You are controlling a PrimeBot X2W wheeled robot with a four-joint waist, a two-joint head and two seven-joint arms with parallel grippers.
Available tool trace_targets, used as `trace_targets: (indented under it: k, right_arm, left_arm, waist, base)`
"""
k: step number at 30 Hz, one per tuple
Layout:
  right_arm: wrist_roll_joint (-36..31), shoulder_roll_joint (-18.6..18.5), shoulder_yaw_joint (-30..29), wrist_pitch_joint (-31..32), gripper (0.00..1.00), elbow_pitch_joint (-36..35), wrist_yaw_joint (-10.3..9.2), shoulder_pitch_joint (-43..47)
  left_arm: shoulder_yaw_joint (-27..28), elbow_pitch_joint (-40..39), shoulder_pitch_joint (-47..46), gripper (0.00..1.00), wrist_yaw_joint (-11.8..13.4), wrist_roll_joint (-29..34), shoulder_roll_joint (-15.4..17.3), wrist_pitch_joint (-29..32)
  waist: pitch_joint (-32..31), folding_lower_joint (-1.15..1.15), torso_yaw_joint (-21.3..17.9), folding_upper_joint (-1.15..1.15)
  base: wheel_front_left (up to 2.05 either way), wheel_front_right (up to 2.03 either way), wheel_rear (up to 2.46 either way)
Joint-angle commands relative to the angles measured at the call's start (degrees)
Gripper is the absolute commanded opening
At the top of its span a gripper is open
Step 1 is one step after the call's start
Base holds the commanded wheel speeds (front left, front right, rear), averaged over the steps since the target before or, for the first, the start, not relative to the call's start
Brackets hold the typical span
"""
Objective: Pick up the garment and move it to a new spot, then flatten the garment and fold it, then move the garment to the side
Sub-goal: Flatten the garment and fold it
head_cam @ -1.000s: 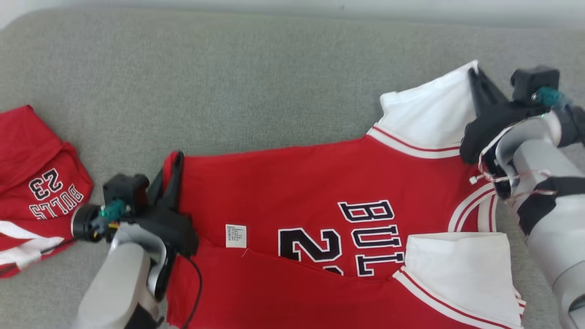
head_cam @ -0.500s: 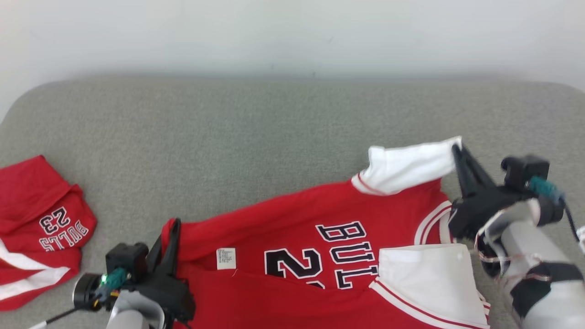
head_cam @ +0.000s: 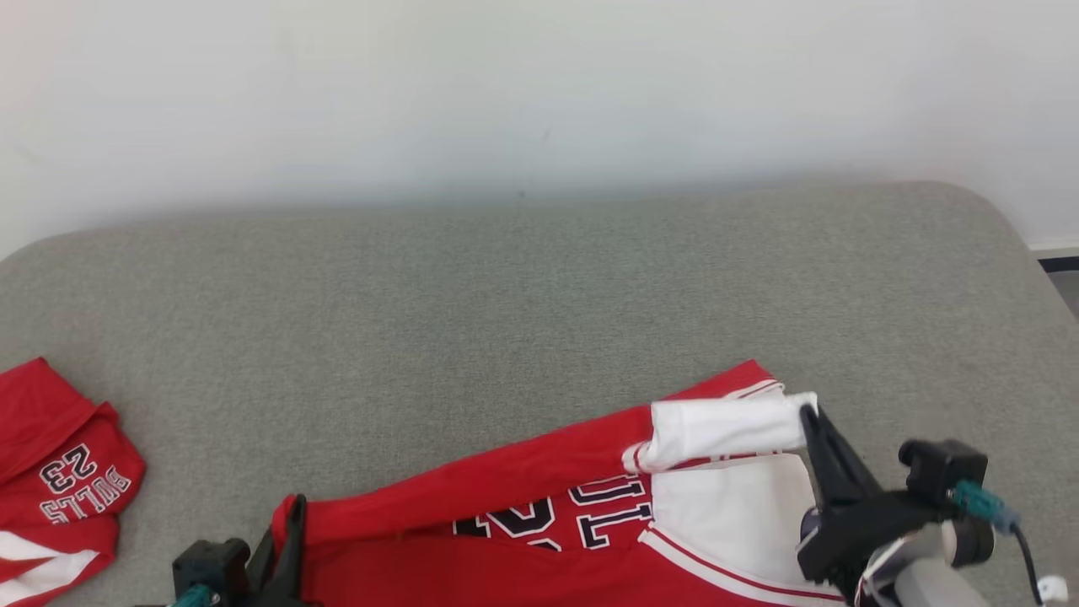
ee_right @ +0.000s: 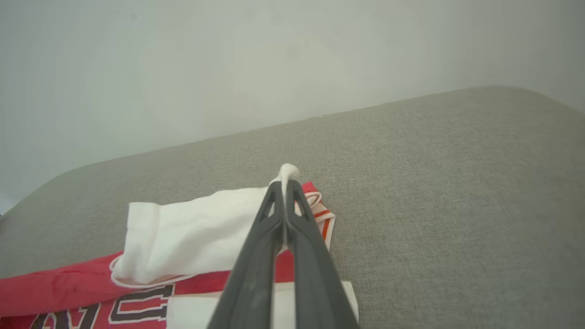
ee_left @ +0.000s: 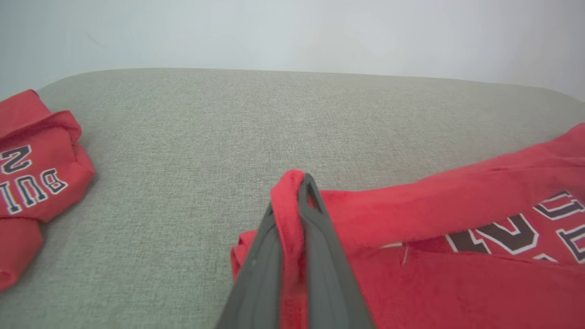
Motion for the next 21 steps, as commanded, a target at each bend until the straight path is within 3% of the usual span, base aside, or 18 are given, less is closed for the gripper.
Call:
trace_targets:
  k: [1,18,19,20,21]
  right_arm:
    - [-0.1,0.8,-0.4,-0.2,0.0,-0.7,-0.16,1.7]
    - [-2.3,5.4,-3.6,-0.2,0.0,-2.3,-0.16,10.1]
    - [-2.4,5.5,-3.8,-0.2,0.0,-2.3,-0.16,10.3]
    - [-2.6,5.7,-4.1,-0.2,0.0,-2.2,-0.16,10.6]
    - [-2.7,5.9,-4.3,-0.2,0.0,-2.2,-0.16,10.9]
  left_arm:
    - [0.3,-0.3,1.2,0.0,0.1,0.6,0.0,-0.2]
    - [2.9,-3.4,8.2,0.0,0.1,2.9,-1.1,-0.2]
    - [2.9,-3.8,8.6,0.05,0.1,3.0,-1.0,-0.2]
    - [3.2,-4.0,8.9,0.18,0.1,3.0,-1.1,-0.2]
    - [3.9,-4.5,9.3,0.47,0.1,3.1,-1.2,-0.2]
  waist:
    - [-0.5,0.01,-0.8,0.01]
    - [-1.2,0.01,-1.8,0.01]
    - [-1.3,0.01,-1.8,0.01]
    - [-1.3,0.01,-1.8,0.01]
    - [-1.4,0.01,-1.7,0.01]
  base:
    - [0.0,0.0,0.0]
    - [0.0,0.0,0.0]
    - [0.0,0.0,0.0]
    - [0.0,0.0,0.0]
    - [0.0,0.0,0.0]
